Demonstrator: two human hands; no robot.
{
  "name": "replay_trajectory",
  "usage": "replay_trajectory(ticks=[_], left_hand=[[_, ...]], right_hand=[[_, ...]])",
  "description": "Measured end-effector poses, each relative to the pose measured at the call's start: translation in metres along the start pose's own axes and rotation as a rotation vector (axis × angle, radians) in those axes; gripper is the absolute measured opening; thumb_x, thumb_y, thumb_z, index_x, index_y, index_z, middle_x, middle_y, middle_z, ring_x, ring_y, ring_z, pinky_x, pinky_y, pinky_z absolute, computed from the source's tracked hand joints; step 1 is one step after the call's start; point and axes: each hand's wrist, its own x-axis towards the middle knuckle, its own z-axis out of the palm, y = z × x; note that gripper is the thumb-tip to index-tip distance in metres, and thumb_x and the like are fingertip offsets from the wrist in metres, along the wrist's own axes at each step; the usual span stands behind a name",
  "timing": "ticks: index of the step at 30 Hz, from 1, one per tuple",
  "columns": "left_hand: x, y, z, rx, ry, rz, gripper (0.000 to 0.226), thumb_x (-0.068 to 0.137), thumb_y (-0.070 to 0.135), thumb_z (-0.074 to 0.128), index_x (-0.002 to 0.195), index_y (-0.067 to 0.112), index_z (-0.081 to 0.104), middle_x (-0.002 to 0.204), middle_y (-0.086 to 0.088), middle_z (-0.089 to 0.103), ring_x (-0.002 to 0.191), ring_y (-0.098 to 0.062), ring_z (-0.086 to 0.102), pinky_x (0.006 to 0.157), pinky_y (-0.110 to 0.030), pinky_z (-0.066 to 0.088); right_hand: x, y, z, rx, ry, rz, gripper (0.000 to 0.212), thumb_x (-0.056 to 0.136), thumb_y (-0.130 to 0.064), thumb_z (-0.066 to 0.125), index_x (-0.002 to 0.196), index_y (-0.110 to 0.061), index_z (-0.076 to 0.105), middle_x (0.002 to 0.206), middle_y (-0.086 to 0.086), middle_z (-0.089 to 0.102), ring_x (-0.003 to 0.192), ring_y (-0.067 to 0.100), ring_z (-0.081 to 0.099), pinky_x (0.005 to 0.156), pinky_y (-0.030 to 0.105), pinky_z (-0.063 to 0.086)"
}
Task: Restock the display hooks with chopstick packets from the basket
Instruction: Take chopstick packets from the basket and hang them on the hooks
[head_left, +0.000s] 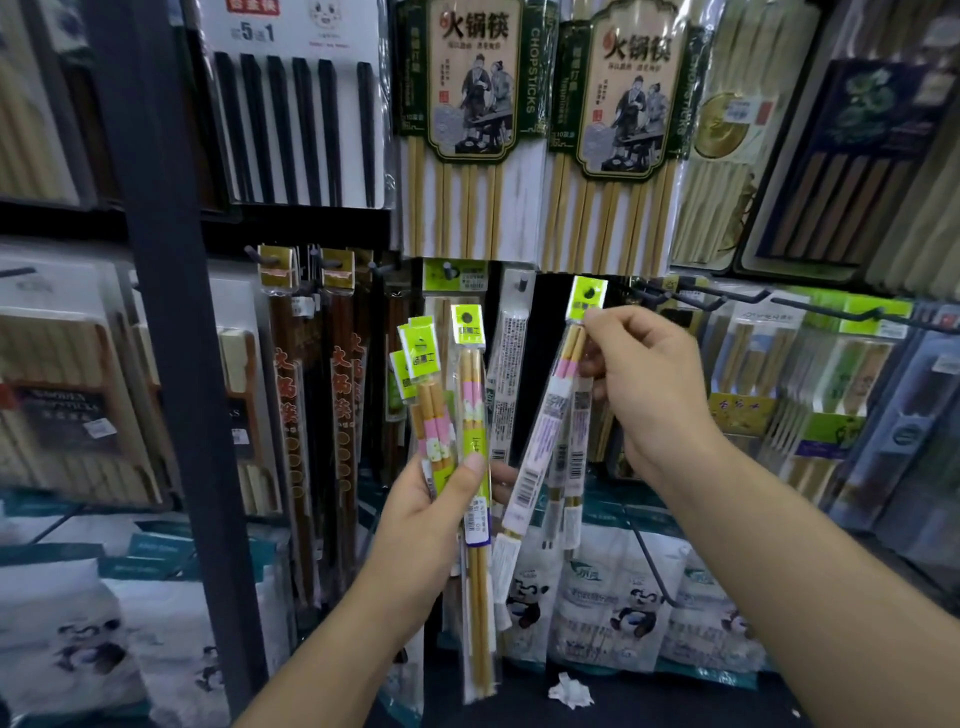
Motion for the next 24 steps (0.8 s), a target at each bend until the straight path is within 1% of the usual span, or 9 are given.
replay_trajectory(ticks=[3,6,10,13,16,18,20,22,24], left_hand=[[0.001,0.001,0.000,-0.091,0.001,-0.019,0.035,0.089,0.038,0.060,0.108,0.008,0.066,0.086,-0.002,0.074,0.079,-0.017,0.071,0.068,-0.025,0.058],[0.001,0.001,0.000,-0.136,-0.016,-0.045,0.030,0.088,0.037,0.062,0.105,0.012,0.065,0.080,-0.003,0.070,0.068,-0.019,0.066,0.061,-0.030,0.058],[0.002,-0.001,-0.001,-0.126,-0.031,-0.031,0.032,0.087,0.037,0.063,0.107,0.012,0.063,0.081,-0.003,0.069,0.068,-0.017,0.064,0.061,-0.029,0.057],[0.003,-0.004,-0.002,-0.122,-0.036,-0.025,0.035,0.084,0.042,0.067,0.108,0.016,0.065,0.083,-0.003,0.070,0.070,-0.016,0.066,0.063,-0.030,0.057],[0.003,-0.005,-0.003,-0.125,-0.055,-0.023,0.024,0.084,0.042,0.070,0.101,0.024,0.070,0.085,-0.003,0.072,0.072,-0.015,0.067,0.064,-0.030,0.058],[0.003,-0.005,-0.003,-0.119,-0.070,-0.026,0.018,0.085,0.044,0.073,0.097,0.031,0.072,0.086,-0.003,0.073,0.072,-0.015,0.067,0.062,-0.031,0.058],[0.002,-0.003,-0.003,-0.111,-0.075,-0.028,0.023,0.080,0.050,0.075,0.097,0.036,0.072,0.087,-0.004,0.075,0.072,-0.015,0.068,0.062,-0.031,0.058],[0.002,-0.003,-0.003,-0.092,-0.071,-0.027,0.026,0.077,0.054,0.076,0.098,0.039,0.072,0.089,-0.005,0.076,0.075,-0.016,0.069,0.064,-0.030,0.058],[0.002,-0.003,-0.002,-0.066,-0.068,-0.016,0.025,0.079,0.055,0.077,0.099,0.042,0.071,0.091,-0.005,0.077,0.080,-0.015,0.071,0.069,-0.031,0.057]], right_hand=[[0.006,-0.002,-0.002,0.021,0.031,-0.004,0.031,0.100,-0.017,0.062,0.070,-0.019,0.070,0.056,-0.009,0.060,0.052,0.004,0.054,0.048,0.016,0.043],[0.012,-0.001,-0.002,-0.006,0.044,-0.015,0.032,0.099,-0.018,0.062,0.068,-0.018,0.067,0.054,-0.011,0.056,0.050,0.003,0.050,0.048,0.014,0.042],[0.016,0.001,-0.004,-0.003,0.032,0.000,0.032,0.100,-0.017,0.061,0.069,-0.013,0.065,0.051,-0.010,0.054,0.046,0.006,0.055,0.047,0.015,0.045],[0.018,0.006,-0.005,-0.060,0.012,0.016,0.029,0.100,-0.020,0.062,0.075,-0.008,0.069,0.068,0.009,0.067,0.062,0.023,0.069,0.059,0.022,0.054],[0.018,0.014,-0.007,-0.125,0.039,0.003,0.029,0.099,-0.025,0.065,0.079,-0.007,0.073,0.081,0.017,0.074,0.078,0.031,0.071,0.082,0.035,0.057],[0.016,0.018,-0.008,-0.160,0.063,-0.006,0.028,0.097,-0.029,0.067,0.075,-0.011,0.072,0.067,-0.003,0.071,0.065,0.012,0.065,0.075,0.029,0.052],[0.013,0.019,-0.009,-0.199,0.108,-0.020,0.030,0.094,-0.032,0.071,0.070,-0.015,0.065,0.051,-0.016,0.057,0.051,-0.002,0.051,0.067,0.023,0.044],[0.010,0.021,-0.010,-0.215,0.109,-0.026,0.033,0.093,-0.034,0.071,0.064,-0.020,0.062,0.049,-0.016,0.052,0.049,-0.003,0.047,0.065,0.023,0.042],[0.003,0.020,-0.010,-0.157,0.017,-0.006,0.034,0.095,-0.034,0.069,0.064,-0.020,0.068,0.058,-0.012,0.058,0.054,-0.001,0.051,0.064,0.023,0.044]])
